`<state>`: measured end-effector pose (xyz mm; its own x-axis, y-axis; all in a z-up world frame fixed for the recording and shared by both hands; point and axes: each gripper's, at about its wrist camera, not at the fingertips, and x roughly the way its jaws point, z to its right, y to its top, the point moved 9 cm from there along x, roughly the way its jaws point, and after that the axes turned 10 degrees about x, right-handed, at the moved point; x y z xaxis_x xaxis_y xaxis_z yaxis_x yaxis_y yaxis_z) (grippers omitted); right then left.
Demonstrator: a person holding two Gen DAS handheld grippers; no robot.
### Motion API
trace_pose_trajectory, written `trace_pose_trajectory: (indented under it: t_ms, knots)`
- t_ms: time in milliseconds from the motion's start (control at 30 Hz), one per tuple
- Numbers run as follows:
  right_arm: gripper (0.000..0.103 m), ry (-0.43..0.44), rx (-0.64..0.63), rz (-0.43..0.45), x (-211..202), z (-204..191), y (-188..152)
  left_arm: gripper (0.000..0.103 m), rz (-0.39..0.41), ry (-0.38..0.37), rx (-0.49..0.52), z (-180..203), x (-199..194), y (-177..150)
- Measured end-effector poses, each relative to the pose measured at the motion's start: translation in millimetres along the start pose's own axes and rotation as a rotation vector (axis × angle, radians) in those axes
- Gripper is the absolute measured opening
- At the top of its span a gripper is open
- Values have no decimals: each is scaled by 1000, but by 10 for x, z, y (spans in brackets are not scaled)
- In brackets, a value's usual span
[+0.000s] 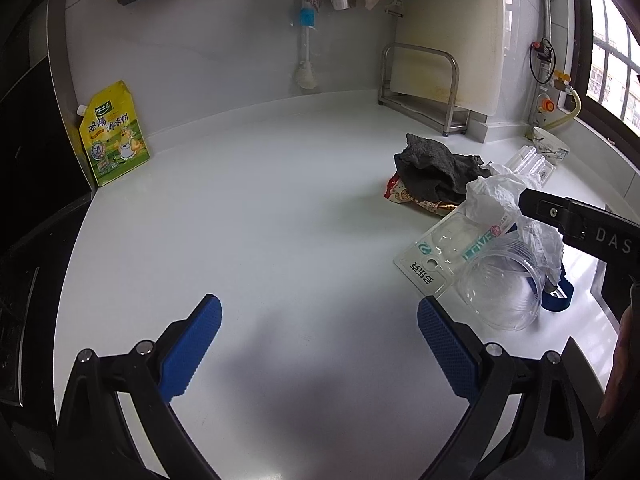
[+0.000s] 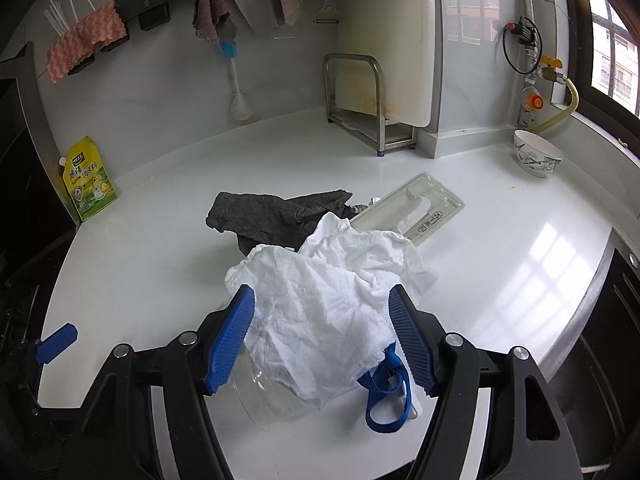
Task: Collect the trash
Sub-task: 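Reach the right tool to the white tissue and close on it, then lift the tissue with the right tool while the left tool grasps the clear cup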
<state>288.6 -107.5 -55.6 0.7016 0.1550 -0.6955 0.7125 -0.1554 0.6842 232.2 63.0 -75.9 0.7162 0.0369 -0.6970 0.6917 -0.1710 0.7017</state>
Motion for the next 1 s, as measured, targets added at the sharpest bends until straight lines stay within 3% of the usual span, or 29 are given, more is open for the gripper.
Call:
trace_pose_trajectory:
  t_ms: [167,233,300,400,633,1000]
  knots:
    - [62,-10,-2,-2,89,5,-3,97,-13,-13,8,37,62,24]
    - [47,-13,-17,-18,124,-9,-35,97,-13,-20,6,50,77,32]
    - [26,-6,-24,-35,149,-22,-69,97,-11,-27,2,61,79,38]
    - [9,4,-31,-25,110,-37,-80,97,-5,-41,-6,85,61,48]
    - [7,9,18,62,-232,149,10,97,13,-87,-10,282,-40,61]
    - [6,-100,109,111,-664,881,-242,97,36,-134,-16,846,-114,61]
